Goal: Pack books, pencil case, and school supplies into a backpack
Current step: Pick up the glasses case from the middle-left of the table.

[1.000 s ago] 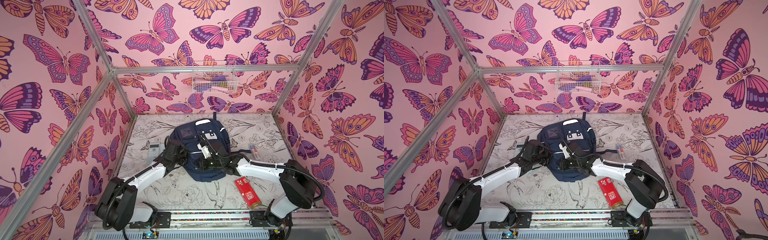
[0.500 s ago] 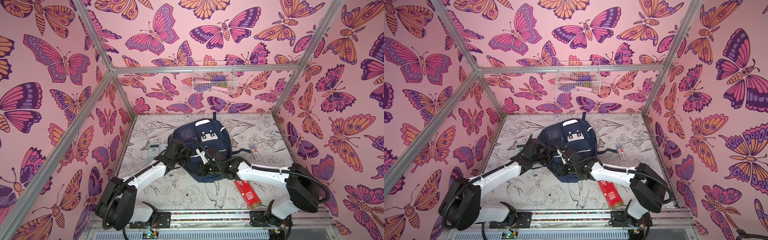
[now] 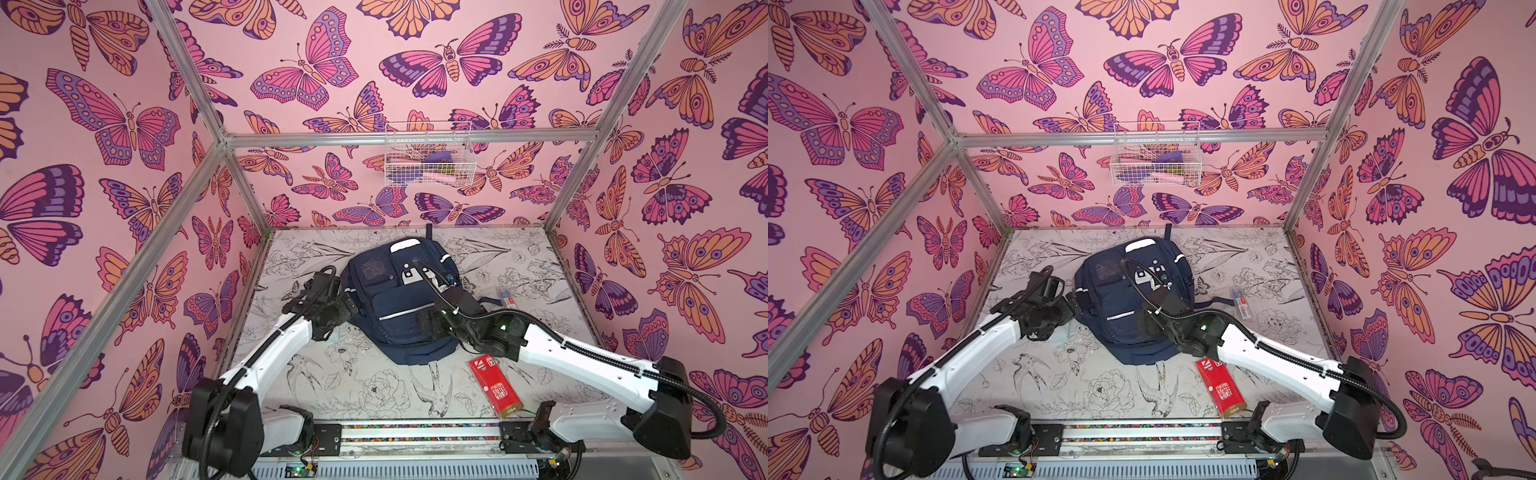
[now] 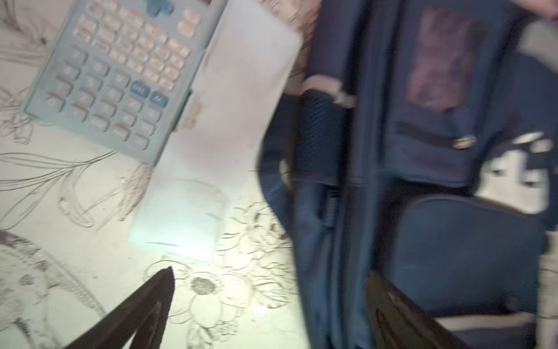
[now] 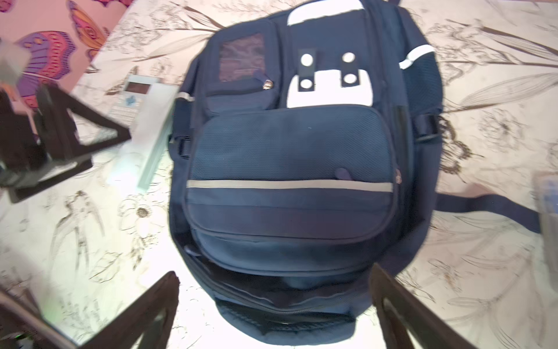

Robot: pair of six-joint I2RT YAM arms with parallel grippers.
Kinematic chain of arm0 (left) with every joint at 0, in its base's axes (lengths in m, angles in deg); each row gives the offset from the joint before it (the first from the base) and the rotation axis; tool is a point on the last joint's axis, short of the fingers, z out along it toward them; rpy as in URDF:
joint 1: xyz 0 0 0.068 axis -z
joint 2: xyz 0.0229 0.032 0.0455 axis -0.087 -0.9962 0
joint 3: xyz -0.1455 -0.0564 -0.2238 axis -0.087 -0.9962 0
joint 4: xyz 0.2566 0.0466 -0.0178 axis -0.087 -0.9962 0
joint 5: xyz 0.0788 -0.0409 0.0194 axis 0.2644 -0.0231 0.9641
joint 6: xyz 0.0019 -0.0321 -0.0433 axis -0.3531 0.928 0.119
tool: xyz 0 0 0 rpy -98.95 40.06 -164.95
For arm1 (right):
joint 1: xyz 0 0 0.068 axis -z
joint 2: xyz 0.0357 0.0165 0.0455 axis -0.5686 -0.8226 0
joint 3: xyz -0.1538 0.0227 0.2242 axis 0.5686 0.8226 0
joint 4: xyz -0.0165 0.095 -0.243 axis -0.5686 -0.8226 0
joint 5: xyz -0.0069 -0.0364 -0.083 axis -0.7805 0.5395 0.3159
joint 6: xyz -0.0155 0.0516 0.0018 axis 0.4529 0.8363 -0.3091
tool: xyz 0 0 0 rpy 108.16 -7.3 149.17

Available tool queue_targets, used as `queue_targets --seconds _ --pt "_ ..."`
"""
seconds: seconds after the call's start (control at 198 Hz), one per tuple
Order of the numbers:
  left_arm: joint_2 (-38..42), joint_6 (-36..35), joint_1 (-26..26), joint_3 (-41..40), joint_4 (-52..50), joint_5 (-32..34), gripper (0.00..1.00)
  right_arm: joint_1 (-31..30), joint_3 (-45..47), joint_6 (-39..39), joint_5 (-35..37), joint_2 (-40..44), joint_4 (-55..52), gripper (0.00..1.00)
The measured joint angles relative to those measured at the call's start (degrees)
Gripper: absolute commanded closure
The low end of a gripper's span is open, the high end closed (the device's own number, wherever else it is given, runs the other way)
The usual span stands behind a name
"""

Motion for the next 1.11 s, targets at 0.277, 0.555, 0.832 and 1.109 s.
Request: queue_targets --seconds 0.277,0.555,0.832,1.109 --pt "-6.99 -5.51 -0.68 -0.31 -2.97 3.17 0.0 0.35 -1.18 0.04 0.02 -0.72 -0.09 0.0" --pt "-10.71 -7.06 -3.89 0.0 -1.49 3.72 0.0 0.37 -1.18 1.01 -0.48 -0.74 -0.48 0.01" --pt "-14.27 -6.43 -4.24 -0.02 2.95 0.74 0.13 0.37 -1.31 1.53 -1.22 -0.74 -1.84 0.08" --pt "-13.77 -5.88 -4.24 -0.9 4.11 1.01 0.37 0.42 -1.36 2.99 -1.97 0.72 -3.21 0.13"
